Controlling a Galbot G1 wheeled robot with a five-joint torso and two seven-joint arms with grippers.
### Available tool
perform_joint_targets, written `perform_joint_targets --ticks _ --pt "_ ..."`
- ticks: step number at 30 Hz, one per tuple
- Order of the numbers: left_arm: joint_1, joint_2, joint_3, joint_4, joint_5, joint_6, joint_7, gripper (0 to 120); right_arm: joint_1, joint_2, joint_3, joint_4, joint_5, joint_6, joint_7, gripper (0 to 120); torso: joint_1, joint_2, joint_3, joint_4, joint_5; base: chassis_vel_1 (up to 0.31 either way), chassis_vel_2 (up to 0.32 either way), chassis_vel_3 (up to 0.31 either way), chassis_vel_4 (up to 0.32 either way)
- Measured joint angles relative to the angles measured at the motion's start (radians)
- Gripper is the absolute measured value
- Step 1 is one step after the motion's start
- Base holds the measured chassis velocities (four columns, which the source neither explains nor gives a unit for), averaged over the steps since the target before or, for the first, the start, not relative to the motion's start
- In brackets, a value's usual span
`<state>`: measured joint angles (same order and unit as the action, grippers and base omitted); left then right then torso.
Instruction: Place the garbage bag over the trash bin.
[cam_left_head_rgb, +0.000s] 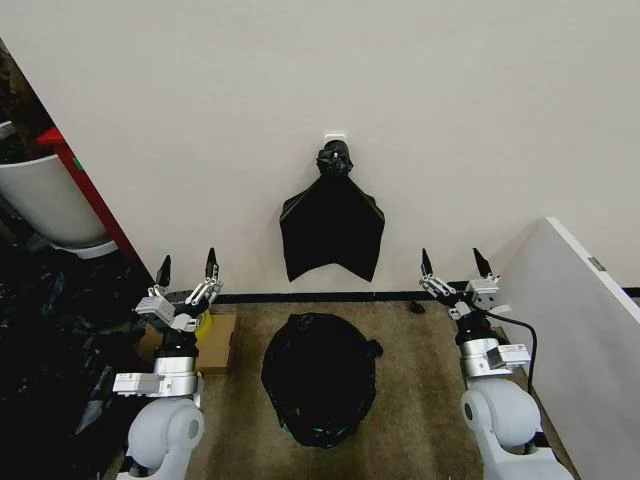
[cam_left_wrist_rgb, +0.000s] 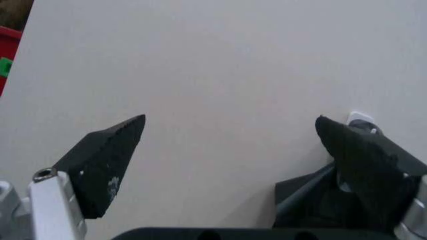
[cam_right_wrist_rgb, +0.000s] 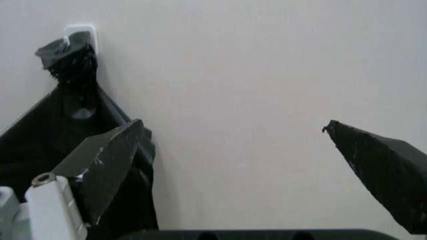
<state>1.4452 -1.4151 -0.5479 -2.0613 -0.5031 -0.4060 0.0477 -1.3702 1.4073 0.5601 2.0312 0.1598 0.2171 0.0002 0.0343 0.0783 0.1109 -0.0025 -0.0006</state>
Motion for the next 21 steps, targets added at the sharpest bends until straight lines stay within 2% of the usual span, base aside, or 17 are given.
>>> perform_joint_targets --ticks 5,9,12,17,21 --pt "0.032 0.004 0.004 -0.028 0.032 0.025 -0.02 100 -0.024 -0.01 0.001 0.014 -0.029 -0.009 0.019 100 0.0 0.0 0.0 0.0 0.0 0.0 0.0 0.0 0.0" --pt "0.048 0.008 0.007 -0.057 0.047 0.051 -0.033 100 -0.028 -0.016 -0.025 0.014 -0.062 -0.034 0.089 100 0.0 0.0 0.0 0.0 0.0002 0.0 0.0 0.0 0.0" --pt "0.058 0.018 0.023 -0.075 0.088 0.098 -0.091 100 -0.031 -0.016 -0.052 0.042 -0.08 -0.088 0.151 100 0.0 0.0 0.0 0.0001 -0.0003 0.0 0.0 0.0 0.0" --pt "0.058 0.018 0.037 -0.083 0.117 0.126 -0.109 100 -0.034 -0.002 -0.049 0.049 -0.089 -0.073 0.137 100 0.0 0.0 0.0 -0.0001 0.0 0.0 0.0 0.0 0.0" --pt "0.068 0.022 0.052 -0.053 0.162 0.113 -0.109 100 -0.033 0.01 -0.047 0.029 -0.102 -0.026 0.106 100 0.0 0.0 0.0 0.0 -0.0002 0.0 0.0 0.0 0.0"
